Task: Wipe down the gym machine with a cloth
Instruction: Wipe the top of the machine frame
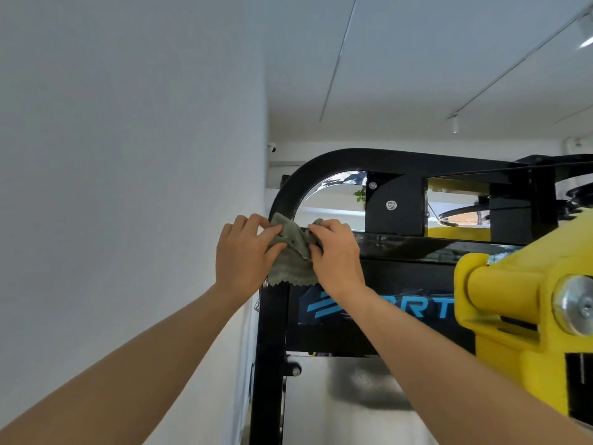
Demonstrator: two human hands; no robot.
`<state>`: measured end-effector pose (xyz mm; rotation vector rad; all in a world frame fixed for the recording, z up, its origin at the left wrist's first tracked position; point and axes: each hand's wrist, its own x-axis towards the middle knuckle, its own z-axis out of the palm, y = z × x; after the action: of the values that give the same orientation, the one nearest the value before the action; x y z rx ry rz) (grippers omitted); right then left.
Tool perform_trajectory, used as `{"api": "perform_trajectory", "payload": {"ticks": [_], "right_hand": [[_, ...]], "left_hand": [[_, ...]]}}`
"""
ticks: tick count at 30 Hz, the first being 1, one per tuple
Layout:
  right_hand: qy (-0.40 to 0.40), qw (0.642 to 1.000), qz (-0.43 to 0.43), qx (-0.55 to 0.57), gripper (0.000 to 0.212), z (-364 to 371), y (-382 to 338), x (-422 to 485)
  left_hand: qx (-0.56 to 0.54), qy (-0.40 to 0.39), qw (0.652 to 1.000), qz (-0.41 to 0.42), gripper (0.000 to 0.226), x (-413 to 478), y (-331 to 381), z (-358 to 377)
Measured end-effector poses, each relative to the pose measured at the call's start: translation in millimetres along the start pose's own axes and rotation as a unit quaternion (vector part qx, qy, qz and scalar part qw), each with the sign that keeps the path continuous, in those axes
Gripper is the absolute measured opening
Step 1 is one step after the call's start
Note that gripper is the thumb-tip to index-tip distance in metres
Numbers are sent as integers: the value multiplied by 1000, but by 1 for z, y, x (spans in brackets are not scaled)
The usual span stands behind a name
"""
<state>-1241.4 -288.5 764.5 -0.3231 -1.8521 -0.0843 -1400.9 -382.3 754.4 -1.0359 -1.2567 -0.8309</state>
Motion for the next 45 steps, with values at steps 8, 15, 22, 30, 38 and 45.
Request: {"api": "perform_trajectory", "payload": {"ticks": [8,15,22,30,38,45], "right_hand": [[9,996,-82,25,23,15,-20,31],[91,995,-13,23,21,1,-21,85],[71,995,-44,60,28,0,-11,78],[-2,993,-89,80,31,26,-1,29],[51,986,-157,-3,35,48,6,-5],[43,985,-165,2,32,61,11,-61]], "left_hand": [[-59,-42,985,-157,14,14,-41,-20],[-193,-103,947,-236,18,57,-41,-21],[-352,-115,874,-315,21,61,-25,-19],[-439,-113,814,-364,28,32,-8,-21],[-426,-128,813,-375,23,-3,-3,-19],[-449,-163,773,-418,19,-55,2,-19]]}}
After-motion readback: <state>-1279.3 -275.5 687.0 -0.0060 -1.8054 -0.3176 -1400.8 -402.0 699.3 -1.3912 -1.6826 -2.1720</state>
